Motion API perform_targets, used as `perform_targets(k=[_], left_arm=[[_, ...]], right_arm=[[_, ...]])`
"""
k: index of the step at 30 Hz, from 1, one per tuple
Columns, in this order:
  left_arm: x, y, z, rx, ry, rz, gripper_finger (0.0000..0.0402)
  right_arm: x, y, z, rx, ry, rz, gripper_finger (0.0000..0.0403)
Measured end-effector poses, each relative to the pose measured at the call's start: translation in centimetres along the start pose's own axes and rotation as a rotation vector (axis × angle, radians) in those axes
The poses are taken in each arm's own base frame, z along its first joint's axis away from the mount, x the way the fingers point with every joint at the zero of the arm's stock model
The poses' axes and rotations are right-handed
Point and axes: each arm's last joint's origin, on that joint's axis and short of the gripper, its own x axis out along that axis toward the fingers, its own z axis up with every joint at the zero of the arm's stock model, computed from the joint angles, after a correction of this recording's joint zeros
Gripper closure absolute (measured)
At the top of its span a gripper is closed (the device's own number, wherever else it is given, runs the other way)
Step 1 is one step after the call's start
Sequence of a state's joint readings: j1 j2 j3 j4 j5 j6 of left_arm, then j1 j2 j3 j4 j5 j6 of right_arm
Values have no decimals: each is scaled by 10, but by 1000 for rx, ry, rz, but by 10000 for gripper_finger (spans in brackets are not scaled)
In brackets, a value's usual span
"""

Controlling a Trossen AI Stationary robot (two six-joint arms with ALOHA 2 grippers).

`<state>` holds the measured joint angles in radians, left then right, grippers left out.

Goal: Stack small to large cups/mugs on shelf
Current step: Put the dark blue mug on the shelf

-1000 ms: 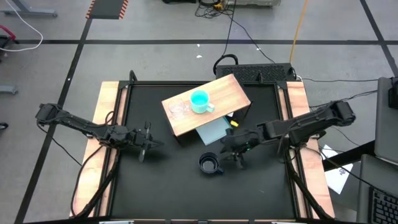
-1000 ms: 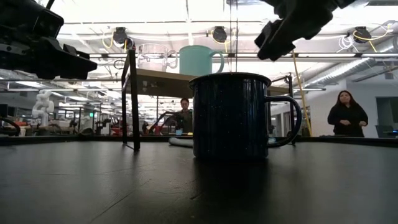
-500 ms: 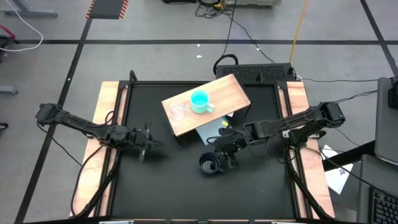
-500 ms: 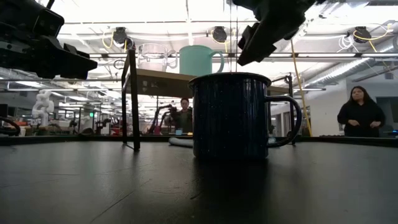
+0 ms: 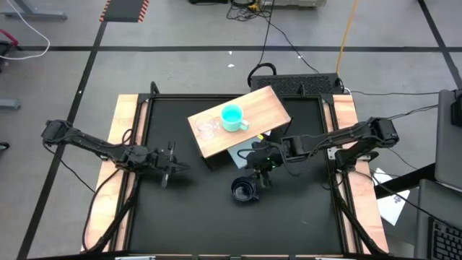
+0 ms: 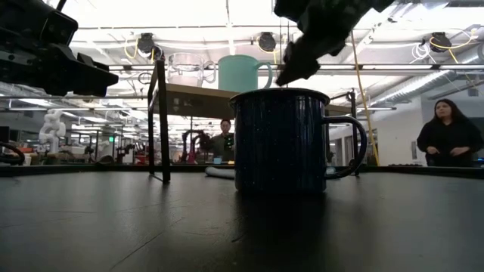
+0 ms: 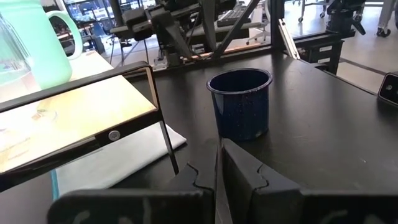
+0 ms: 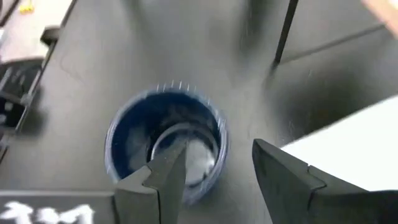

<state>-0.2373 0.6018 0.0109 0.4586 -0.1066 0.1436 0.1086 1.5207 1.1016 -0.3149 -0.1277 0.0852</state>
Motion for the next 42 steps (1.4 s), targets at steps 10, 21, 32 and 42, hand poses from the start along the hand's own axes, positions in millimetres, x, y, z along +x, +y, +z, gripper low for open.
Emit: perform_targets(k=[10,21,32,42], left_arm=[[0,0,-2,3,22,-3,376],[0,0,-2,11,22,-3,376],[0,0,-2,11,24,-4,376],[0,0,-2,5,25,-4,376]], right_arm=[[22,-9,-3,-52,23,-12,225],[38,-12,-11,-31,80,-16,224],[38,-12,-12,-1,90,-17,225],[38,-11,-15,31,117,-16,225]])
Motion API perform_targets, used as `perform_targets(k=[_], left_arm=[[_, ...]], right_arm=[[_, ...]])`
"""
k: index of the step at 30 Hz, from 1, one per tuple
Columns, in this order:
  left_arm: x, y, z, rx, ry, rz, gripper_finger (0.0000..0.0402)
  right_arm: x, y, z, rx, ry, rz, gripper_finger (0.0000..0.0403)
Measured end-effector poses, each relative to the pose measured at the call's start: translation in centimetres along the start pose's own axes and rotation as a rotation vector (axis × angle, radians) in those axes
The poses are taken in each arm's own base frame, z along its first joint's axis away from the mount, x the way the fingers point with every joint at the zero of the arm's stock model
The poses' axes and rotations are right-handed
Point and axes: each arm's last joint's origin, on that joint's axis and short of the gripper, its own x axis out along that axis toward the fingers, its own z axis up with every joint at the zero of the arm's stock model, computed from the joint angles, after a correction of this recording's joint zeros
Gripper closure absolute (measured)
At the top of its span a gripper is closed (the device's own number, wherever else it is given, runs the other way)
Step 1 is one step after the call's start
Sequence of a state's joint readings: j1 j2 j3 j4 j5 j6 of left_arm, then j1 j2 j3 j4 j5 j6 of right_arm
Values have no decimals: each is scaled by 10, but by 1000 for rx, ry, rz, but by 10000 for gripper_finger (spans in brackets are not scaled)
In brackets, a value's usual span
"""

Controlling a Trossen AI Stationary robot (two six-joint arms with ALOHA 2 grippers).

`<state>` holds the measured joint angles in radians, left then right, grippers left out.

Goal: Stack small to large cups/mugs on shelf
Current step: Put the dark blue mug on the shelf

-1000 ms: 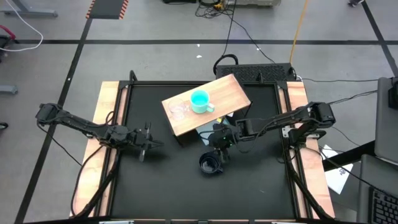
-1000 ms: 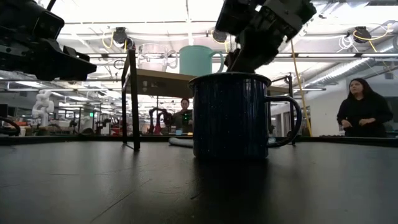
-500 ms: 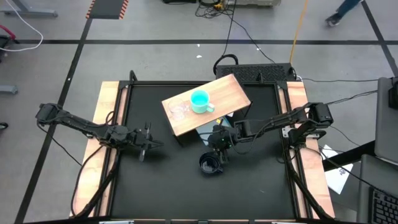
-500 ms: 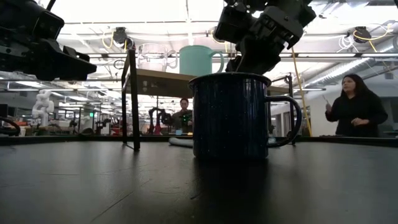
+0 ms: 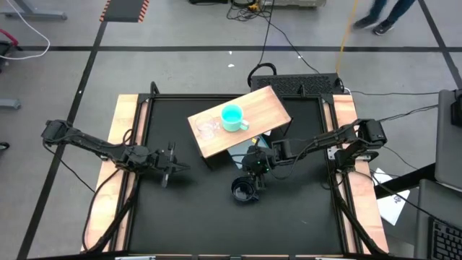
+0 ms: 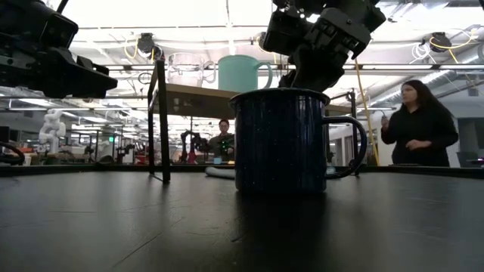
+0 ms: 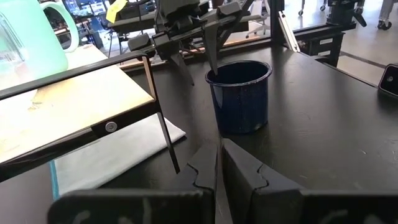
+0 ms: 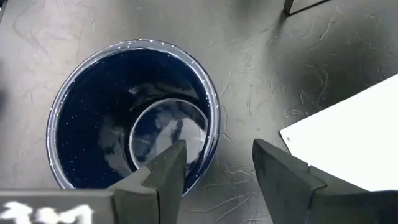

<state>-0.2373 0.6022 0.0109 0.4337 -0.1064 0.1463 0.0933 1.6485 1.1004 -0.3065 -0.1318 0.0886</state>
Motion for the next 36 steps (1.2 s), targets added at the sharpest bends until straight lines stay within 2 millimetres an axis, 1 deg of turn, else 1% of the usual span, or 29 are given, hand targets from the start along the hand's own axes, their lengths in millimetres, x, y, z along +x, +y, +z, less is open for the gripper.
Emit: perform_targets(k=[10,18,21,27,36], left_arm=[[0,0,0,-2,0,0,376],[0,0,0,2,1,0,376],[0,0,0,5,5,-1,376],[0,0,0,6,5,-1,376],[0,0,-1,6,5,-1,376]], right_arm=[[0,1,-2,13,17,3,225],[1,9,-3,-15,21,18,225],[1,12,-3,-22,19,23,232],[1,12,-2,-23,16,24,273],[1,12,0,-25,-8,26,357]])
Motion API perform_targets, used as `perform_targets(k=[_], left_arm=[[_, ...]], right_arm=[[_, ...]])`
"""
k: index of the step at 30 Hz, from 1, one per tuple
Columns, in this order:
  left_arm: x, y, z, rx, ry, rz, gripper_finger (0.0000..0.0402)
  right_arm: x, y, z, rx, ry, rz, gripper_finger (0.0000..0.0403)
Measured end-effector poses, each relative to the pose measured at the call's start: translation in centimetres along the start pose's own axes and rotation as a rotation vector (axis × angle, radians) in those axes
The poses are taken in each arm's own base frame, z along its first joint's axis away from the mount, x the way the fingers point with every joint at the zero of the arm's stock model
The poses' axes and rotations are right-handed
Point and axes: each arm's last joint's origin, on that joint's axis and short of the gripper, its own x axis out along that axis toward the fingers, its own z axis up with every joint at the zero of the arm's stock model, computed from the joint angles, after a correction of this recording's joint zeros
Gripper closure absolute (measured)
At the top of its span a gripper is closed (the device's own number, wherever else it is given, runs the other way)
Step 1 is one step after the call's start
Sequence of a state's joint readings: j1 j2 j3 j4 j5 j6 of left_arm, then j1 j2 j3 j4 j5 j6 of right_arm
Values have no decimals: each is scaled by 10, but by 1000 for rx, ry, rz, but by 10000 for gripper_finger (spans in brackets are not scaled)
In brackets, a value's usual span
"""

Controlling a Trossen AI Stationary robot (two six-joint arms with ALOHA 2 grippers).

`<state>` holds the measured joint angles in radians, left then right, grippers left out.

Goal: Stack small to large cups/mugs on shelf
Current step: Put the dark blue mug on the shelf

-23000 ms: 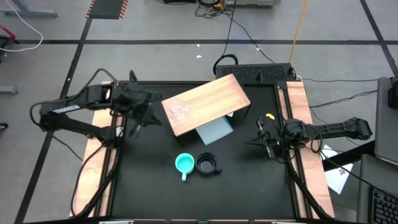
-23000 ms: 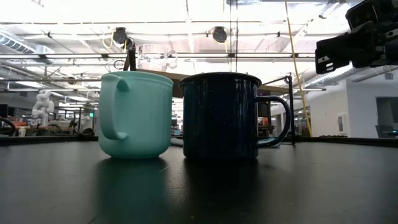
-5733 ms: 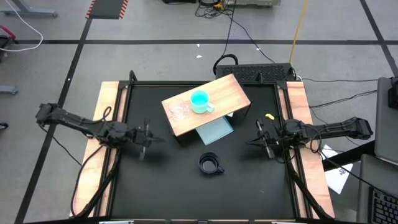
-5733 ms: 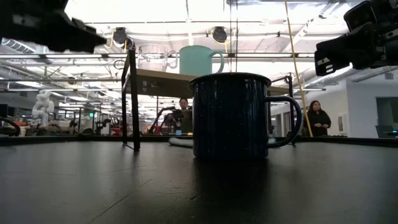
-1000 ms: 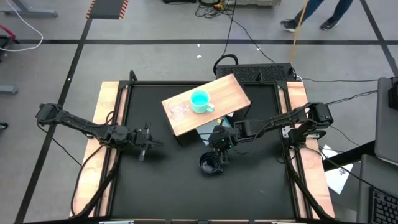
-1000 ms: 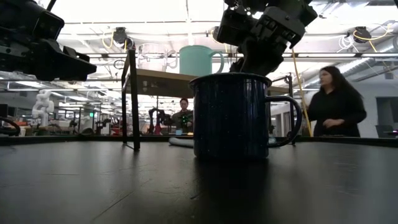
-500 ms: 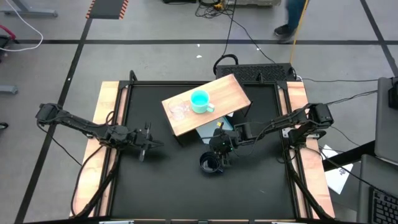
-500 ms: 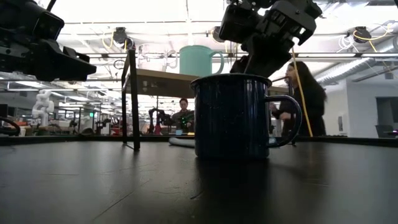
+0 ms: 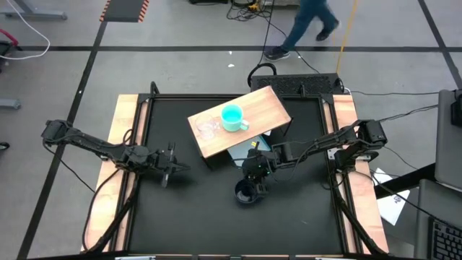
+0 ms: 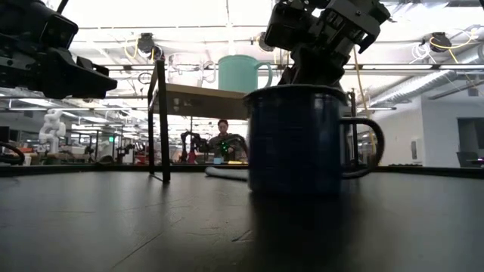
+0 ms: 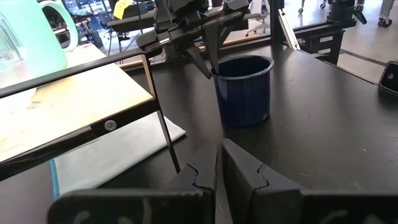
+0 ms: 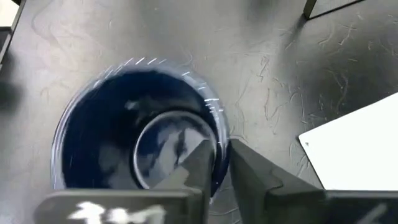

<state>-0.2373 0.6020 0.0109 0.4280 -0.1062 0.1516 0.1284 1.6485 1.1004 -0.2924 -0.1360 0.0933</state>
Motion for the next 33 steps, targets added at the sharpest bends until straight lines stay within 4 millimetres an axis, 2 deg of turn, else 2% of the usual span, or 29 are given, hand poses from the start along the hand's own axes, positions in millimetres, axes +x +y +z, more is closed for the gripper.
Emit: perform_targets(k=[6,15,25,33], left_arm=[[0,0,-1,1,12,-2,376],[0,0,-1,-2,14,-2,376],[0,-1,-4,4,37,-7,376],[0,-1,-6,5,59,-10,376]], right_arm=[[0,0,0,-1,-2,2,394],[-2,-1,2,8,-14,1,393],[-22,-8,19,72,-3,-24,396],[-27,-12,18,106,27,-35,397]])
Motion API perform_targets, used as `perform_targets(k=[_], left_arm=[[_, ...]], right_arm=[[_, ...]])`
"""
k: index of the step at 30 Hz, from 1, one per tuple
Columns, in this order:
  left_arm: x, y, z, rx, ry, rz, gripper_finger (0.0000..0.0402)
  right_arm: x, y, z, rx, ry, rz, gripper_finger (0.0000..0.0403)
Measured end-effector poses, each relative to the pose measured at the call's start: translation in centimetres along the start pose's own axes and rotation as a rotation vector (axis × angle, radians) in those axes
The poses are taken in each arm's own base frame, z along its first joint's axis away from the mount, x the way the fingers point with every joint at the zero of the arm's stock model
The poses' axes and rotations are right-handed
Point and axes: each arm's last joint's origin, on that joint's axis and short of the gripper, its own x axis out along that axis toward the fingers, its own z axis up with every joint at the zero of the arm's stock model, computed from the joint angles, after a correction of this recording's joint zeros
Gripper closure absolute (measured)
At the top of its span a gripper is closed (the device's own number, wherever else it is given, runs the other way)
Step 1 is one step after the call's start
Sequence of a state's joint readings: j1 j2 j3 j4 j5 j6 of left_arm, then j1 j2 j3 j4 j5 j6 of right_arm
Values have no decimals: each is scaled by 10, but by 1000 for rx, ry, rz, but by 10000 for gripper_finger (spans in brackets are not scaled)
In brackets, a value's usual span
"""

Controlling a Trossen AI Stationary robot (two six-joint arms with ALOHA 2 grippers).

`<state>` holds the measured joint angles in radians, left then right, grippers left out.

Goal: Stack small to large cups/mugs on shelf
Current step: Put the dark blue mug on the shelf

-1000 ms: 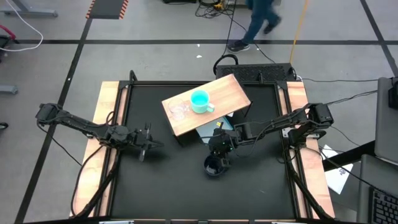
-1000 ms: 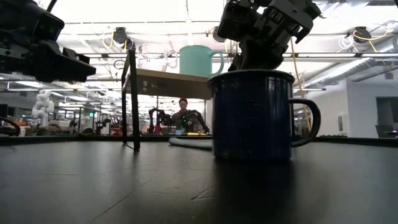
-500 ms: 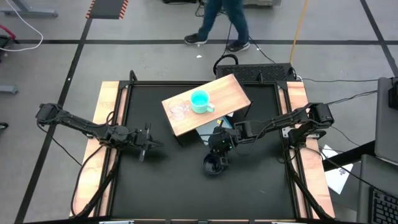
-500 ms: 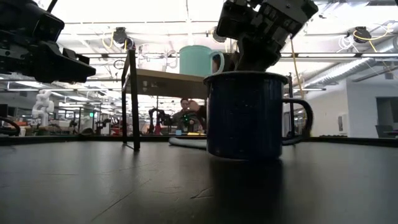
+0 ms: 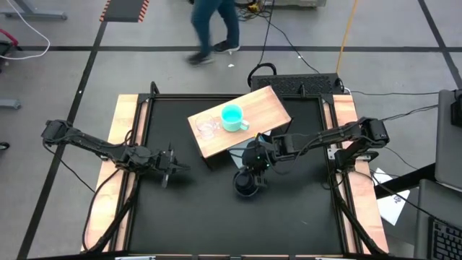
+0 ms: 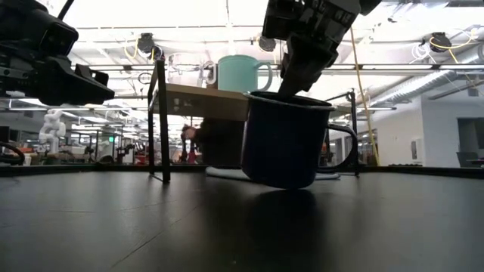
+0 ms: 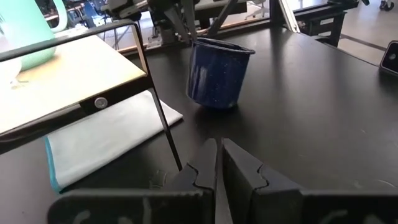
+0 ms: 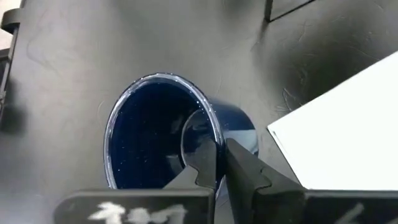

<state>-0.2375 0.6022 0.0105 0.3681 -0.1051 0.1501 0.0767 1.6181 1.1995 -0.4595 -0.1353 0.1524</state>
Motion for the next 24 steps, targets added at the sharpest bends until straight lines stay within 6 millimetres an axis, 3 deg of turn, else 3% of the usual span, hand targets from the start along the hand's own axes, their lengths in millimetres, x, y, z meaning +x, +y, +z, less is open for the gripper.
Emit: perform_targets(k=[8,18,24], left_arm=[[0,0,0,-8,-1,0,376],[0,0,0,-16,-2,0,376],[0,0,0,-39,-2,-1,376]], right_arm=[[1,-4,0,4,4,3,397],[23,-6,-8,-11,58,44,397],[24,-6,-8,-45,56,45,397]])
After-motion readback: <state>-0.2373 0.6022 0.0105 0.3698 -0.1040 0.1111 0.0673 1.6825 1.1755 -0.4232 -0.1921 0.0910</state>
